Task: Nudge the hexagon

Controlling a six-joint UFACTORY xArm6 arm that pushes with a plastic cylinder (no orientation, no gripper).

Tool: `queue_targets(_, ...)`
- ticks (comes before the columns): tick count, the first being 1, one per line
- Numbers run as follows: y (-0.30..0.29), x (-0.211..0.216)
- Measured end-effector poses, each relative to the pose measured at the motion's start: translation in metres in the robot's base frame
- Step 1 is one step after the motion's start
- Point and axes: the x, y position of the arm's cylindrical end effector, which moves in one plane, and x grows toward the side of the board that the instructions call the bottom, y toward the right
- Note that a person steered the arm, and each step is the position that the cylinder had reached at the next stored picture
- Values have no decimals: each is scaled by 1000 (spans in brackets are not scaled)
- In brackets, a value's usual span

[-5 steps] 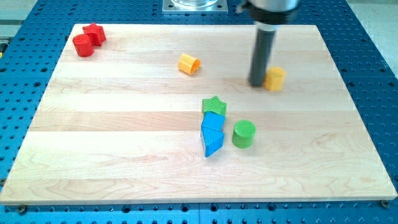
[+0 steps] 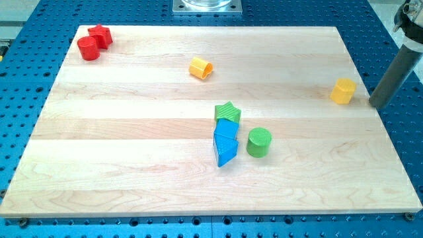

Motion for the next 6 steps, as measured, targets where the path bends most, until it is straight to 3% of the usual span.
queue_targets(1, 12, -42)
queue_targets(2, -31, -39)
queue_targets(3, -48, 40)
queue_targets(4, -35, 35)
queue_targets(5, -17, -6)
queue_targets(6, -66, -14)
